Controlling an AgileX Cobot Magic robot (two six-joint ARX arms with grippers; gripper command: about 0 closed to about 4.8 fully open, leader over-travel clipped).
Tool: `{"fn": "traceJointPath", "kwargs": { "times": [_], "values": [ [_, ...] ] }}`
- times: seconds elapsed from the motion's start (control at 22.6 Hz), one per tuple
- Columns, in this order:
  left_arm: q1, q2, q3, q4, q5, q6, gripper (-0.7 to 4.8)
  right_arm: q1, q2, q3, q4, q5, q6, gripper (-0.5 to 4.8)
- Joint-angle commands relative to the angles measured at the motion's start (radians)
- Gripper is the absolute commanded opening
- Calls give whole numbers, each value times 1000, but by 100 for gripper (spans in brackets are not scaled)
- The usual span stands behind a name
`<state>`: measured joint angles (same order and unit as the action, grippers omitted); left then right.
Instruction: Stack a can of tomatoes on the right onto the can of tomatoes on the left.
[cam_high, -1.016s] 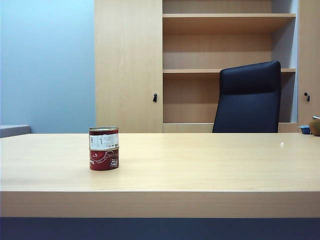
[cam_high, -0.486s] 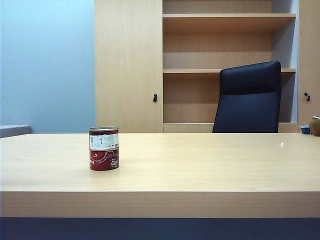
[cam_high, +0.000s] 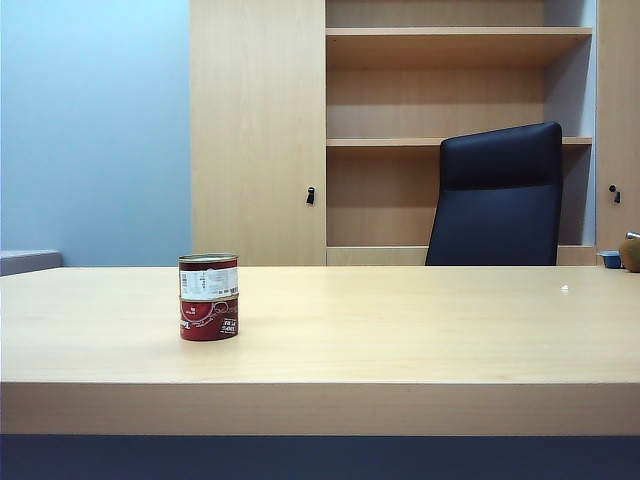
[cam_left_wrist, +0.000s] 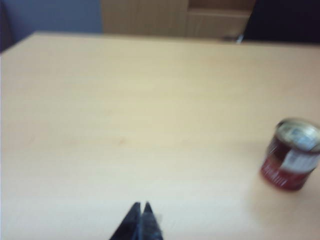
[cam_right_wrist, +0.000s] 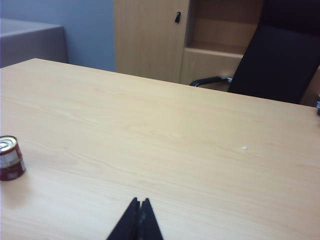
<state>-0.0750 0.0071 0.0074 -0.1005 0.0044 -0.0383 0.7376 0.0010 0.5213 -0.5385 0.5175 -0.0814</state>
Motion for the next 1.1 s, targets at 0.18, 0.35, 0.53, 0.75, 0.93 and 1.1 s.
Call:
{"fn": "traceJointPath", "kwargs": {
  "times": [0.18, 0.35, 0.53, 0.75, 0.93, 1.1],
  "values": [
    [0, -4, 2, -79, -74, 34, -5, 0, -3, 5, 10, 3, 3, 0],
    [0, -4, 2, -79, -72, 34, -4, -1, -3, 5, 11, 3, 3, 0],
    [0, -4, 2, -79, -72, 34, -4, -1, -3, 5, 11, 3, 3, 0],
    [0, -4, 2, -79, -72, 34, -4, -1, -3, 5, 11, 3, 3, 0],
    [0, -4, 2, -79, -72, 34, -5, -1, -3, 5, 11, 3, 3, 0],
    [0, -4, 2, -79, -72, 34, -5, -1, -3, 5, 17, 1, 1, 0]
  ]
}}
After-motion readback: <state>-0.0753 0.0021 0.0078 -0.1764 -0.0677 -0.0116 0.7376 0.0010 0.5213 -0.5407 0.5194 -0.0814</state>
